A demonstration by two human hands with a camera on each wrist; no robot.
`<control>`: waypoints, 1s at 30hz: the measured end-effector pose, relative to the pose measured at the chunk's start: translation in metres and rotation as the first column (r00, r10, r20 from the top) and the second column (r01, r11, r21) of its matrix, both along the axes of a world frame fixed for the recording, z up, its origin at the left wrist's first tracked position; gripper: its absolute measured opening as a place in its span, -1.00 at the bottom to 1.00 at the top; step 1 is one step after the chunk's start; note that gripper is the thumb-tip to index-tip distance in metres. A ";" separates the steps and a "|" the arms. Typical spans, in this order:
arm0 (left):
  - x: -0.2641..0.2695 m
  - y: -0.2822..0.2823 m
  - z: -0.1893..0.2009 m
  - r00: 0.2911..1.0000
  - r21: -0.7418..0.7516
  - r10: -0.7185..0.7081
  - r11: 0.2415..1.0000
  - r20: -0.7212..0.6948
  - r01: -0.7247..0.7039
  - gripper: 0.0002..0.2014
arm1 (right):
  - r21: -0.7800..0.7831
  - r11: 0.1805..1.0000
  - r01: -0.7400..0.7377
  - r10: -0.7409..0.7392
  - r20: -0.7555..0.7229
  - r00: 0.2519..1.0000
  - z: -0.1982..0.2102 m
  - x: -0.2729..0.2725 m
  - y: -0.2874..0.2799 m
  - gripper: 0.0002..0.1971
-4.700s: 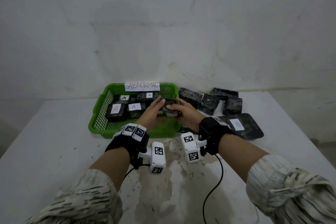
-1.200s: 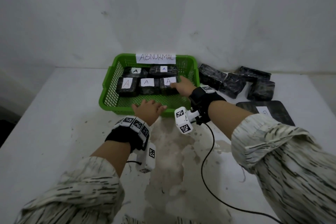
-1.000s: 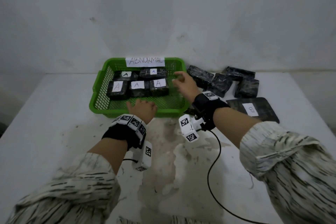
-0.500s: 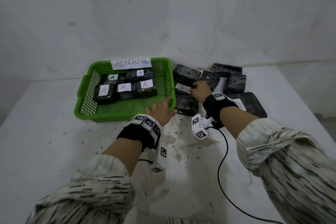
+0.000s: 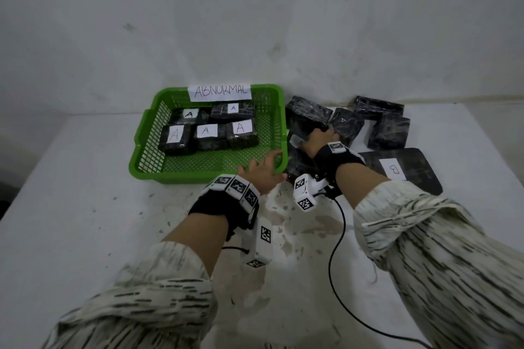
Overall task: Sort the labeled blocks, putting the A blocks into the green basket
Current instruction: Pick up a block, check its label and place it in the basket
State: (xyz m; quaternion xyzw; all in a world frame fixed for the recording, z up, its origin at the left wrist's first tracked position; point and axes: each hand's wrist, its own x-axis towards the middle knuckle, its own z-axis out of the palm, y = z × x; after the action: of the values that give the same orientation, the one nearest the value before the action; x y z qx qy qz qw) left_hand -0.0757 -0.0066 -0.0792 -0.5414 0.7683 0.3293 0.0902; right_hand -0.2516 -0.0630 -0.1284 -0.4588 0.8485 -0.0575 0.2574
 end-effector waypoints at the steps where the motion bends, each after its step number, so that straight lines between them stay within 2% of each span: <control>1: 0.000 0.000 0.000 1.000 0.011 0.007 1.000 -0.008 -0.007 -0.42 | -0.013 1.000 0.001 0.000 0.048 0.999 0.000 -0.001 0.002 -0.37; 2: -0.001 0.000 0.001 0.999 0.014 0.022 1.000 -0.023 -0.021 -0.42 | -0.053 0.999 0.008 -0.002 0.113 0.994 0.000 -0.003 0.003 -0.40; 4: -0.002 -0.001 -0.001 0.998 0.024 0.051 0.998 -0.040 -0.051 -0.41 | -0.203 0.971 0.129 -0.068 0.285 0.956 0.002 -0.007 0.010 -0.52; 6: -0.001 -0.006 -0.006 0.997 0.072 0.064 0.996 -0.042 -0.061 -0.38 | -0.363 0.880 0.306 -0.122 0.450 0.885 0.009 -0.010 0.016 -0.60; 8: -0.001 -0.012 -0.012 0.992 0.139 0.092 0.987 -0.083 -0.080 -0.34 | -0.408 0.808 0.426 -0.089 0.630 0.772 0.020 -0.010 0.021 -0.64; 10: -0.004 -0.015 -0.011 0.945 0.233 0.207 0.961 -0.254 -0.148 -0.30 | -0.379 0.785 0.490 -0.022 0.773 0.634 0.031 -0.008 0.026 -0.78; 12: -0.006 -0.018 -0.006 0.867 0.262 0.318 0.938 -0.384 -0.228 -0.35 | -0.307 0.804 0.508 0.014 0.865 0.501 0.040 -0.004 0.034 -0.93; 14: -0.007 -0.022 0.002 0.807 0.245 0.380 0.923 -0.451 -0.297 -0.41 | -0.233 0.859 0.455 0.037 0.916 0.400 0.045 0.003 0.043 -0.91; 17: -0.004 -0.027 0.012 0.699 0.238 0.424 0.905 -0.576 -0.352 -0.47 | -0.176 0.933 0.314 0.072 0.946 0.317 0.052 0.020 0.057 -0.90; 19: 0.001 -0.027 0.017 0.671 0.206 0.400 0.913 -0.624 -0.352 -0.54 | -0.155 0.954 0.257 0.074 0.951 0.299 0.057 0.032 0.063 -0.89; 22: 0.014 -0.029 0.019 0.671 0.105 0.320 0.934 -0.668 -0.341 -0.68 | -0.135 0.971 0.199 0.075 0.956 0.284 0.064 0.048 0.070 -0.93; 24: 0.024 -0.029 0.017 0.652 0.083 0.310 0.931 -0.692 -0.355 -0.73 | -0.117 0.976 0.185 0.061 0.956 0.286 0.066 0.058 0.069 -0.72; 27: 0.035 -0.026 0.020 0.605 0.118 0.319 0.930 -0.730 -0.348 -0.74 | -0.145 0.959 0.245 0.063 0.947 0.314 0.069 0.074 0.067 -0.57; 30: 0.041 -0.023 0.021 0.586 0.090 0.295 0.931 -0.755 -0.353 -0.71 | -0.203 0.942 0.269 0.092 0.923 0.374 0.068 0.084 0.066 -0.63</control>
State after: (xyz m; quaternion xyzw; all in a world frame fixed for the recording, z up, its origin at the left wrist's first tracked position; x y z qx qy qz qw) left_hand -0.0344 -0.0295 -0.0584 -0.4875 0.6341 0.5083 -0.3191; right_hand -0.1678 0.0026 -0.0608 -0.3363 0.5622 -0.4537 0.6041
